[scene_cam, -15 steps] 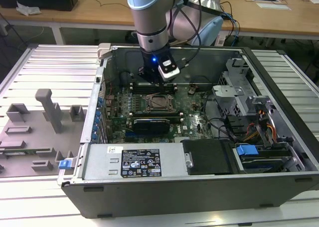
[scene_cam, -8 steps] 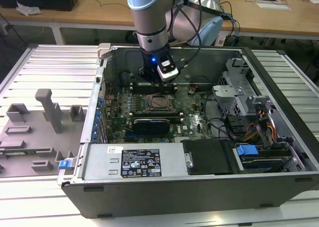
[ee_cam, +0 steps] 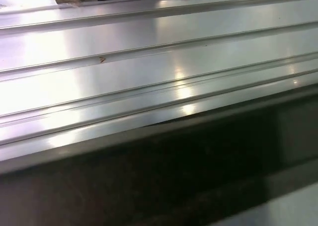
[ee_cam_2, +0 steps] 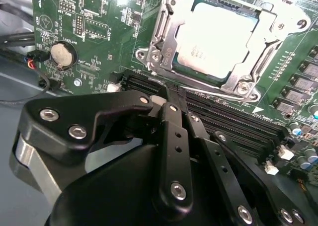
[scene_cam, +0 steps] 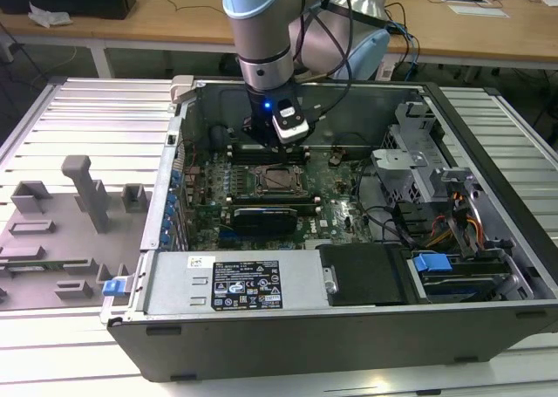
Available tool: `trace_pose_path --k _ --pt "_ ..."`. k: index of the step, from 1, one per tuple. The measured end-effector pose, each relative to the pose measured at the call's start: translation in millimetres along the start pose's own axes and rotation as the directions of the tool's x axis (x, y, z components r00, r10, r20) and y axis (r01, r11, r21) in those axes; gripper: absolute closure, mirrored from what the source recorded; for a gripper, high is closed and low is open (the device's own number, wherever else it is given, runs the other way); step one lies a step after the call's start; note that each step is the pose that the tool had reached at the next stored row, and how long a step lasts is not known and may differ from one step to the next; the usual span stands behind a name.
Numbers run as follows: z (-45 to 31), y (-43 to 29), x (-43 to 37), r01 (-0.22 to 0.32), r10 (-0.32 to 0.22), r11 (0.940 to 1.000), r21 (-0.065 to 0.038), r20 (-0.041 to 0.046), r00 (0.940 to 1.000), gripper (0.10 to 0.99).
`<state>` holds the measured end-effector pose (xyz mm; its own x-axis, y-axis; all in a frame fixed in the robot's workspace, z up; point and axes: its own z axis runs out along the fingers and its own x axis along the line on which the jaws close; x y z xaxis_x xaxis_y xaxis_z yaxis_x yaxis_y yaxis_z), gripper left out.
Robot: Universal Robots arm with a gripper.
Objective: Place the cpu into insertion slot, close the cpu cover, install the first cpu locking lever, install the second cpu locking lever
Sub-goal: 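Install the first cpu locking lever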
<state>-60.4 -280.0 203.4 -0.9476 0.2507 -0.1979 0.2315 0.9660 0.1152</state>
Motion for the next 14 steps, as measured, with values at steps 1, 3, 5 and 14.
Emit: trace_pose_path --k 1,3,5,14 --pt "0.6 0.1 0.2 -0.005 0.005 1.0 0.002 0.0007 1.0 0.98" --pt "1.9 0.3 0.5 -0.014 0.014 0.9999 0.006 0.0025 0.9999 0.98" --pt "3.6 0.1 0.9 -0.028 0.028 0.9995 0.014 0.0055 0.9996 0.98" --pt "1.3 0.6 0.4 -0.043 0.043 0.9989 0.02 0.0084 0.9991 0.98"
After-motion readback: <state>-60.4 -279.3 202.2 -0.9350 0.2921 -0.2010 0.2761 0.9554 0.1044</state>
